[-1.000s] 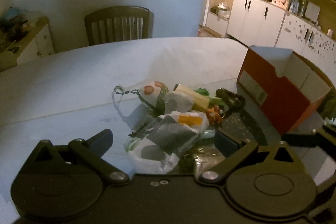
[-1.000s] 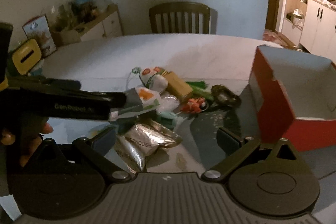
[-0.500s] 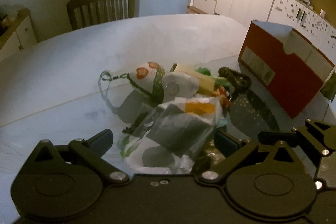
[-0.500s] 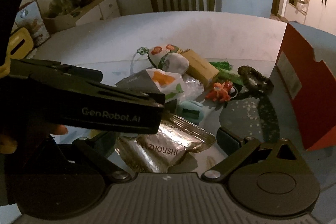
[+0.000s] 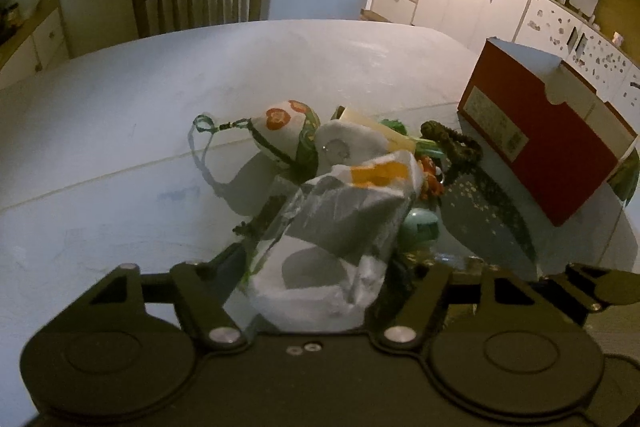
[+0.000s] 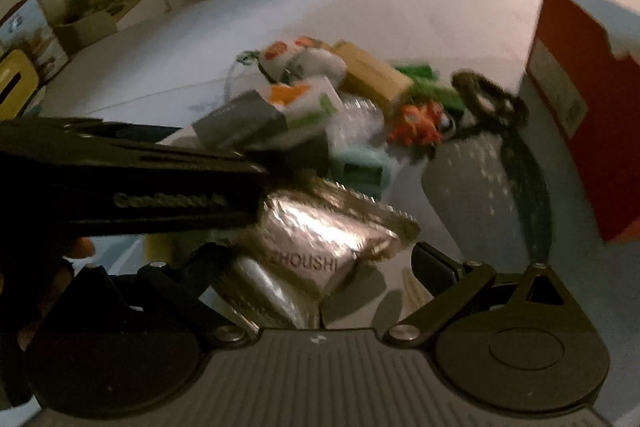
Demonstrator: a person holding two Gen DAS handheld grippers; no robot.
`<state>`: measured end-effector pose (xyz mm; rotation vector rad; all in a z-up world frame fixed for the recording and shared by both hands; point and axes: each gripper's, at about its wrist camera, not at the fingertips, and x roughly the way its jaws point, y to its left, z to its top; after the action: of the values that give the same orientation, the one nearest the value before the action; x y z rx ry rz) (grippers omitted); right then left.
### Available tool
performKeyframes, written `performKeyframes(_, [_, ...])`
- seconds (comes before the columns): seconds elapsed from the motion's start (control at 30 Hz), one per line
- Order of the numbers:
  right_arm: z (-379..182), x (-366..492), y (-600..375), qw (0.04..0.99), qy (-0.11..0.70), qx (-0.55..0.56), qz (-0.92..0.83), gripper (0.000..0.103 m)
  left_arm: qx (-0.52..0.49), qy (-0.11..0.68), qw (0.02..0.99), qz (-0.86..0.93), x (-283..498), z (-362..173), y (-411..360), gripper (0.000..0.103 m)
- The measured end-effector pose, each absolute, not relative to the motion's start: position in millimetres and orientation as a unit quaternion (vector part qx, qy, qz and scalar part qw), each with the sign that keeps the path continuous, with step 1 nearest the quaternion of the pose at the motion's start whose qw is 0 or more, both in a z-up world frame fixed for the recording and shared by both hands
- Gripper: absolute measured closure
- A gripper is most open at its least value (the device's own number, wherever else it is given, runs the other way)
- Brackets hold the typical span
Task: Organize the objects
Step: 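Grasp the grey plastic bag with the left tool while the right tool grasps the silver foil packet, then carry the grey bag with the left tool while the right tool carries the foil packet into the shoebox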
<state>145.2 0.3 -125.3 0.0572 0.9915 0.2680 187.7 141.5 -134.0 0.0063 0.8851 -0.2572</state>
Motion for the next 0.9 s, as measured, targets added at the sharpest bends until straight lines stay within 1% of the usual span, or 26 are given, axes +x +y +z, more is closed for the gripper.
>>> performKeyframes(0.07, [-127.2,144.1,-1.6,0.868,0.480,0.036,0.126,0.003,0.003,0.426,0.896,-0.125,185.1,-133.4,142.1,0.038])
performKeyframes(0.13, [-126.7,143.5,-2.3,0.866,0.481,0.042,0.129,0.011,-0.001,0.427,0.896,-0.122,184.0,-133.0,143.4,0.040])
performKeyframes(0.17, [-126.1,143.6,-2.6,0.865,0.482,0.044,0.130,0.012,-0.002,0.427,0.896,-0.121,183.4,-132.8,143.9,0.041])
performKeyframes(0.23, [-124.9,144.6,-2.8,0.861,0.487,0.051,0.137,0.021,-0.005,0.425,0.897,-0.120,181.2,-132.0,145.0,0.042])
performKeyframes(0.27, [-124.3,144.7,-3.0,0.859,0.489,0.054,0.141,0.022,-0.007,0.425,0.897,-0.120,180.1,-131.7,145.8,0.043])
performKeyframes(0.3, [-123.2,144.6,-2.9,0.858,0.489,0.055,0.145,0.028,-0.010,0.425,0.897,-0.119,179.2,-131.2,146.7,0.047])
performKeyframes(0.33, [-122.3,144.3,-2.5,0.857,0.490,0.056,0.149,0.036,-0.015,0.426,0.897,-0.118,178.3,-130.5,147.9,0.048])
performKeyframes(0.37, [-121.6,143.8,-2.5,0.856,0.490,0.057,0.154,0.040,-0.021,0.427,0.897,-0.117,177.5,-129.9,149.5,0.049])
performKeyframes(0.4, [-120.7,143.5,-2.6,0.855,0.491,0.058,0.156,0.041,-0.028,0.427,0.896,-0.116,176.8,-129.0,151.4,0.050])
performKeyframes(0.43, [-119.9,143.1,-2.6,0.855,0.491,0.057,0.155,0.045,-0.032,0.427,0.896,-0.116,176.2,-128.1,152.8,0.052])
performKeyframes(0.53, [-119.0,142.3,-6.2,0.854,0.493,0.061,0.156,0.051,-0.038,0.422,0.898,-0.115,171.9,-125.3,155.0,0.054])
performKeyframes(0.63, [-115.7,140.5,-10.7,0.853,0.494,0.065,0.156,0.053,-0.052,0.421,0.898,-0.114,167.8,-122.1,157.4,0.056])
performKeyframes(0.9, [-89.4,130.8,-24.4,0.866,0.469,0.062,0.161,0.055,-0.082,0.405,0.904,-0.113,152.4,-93.5,157.2,0.056])
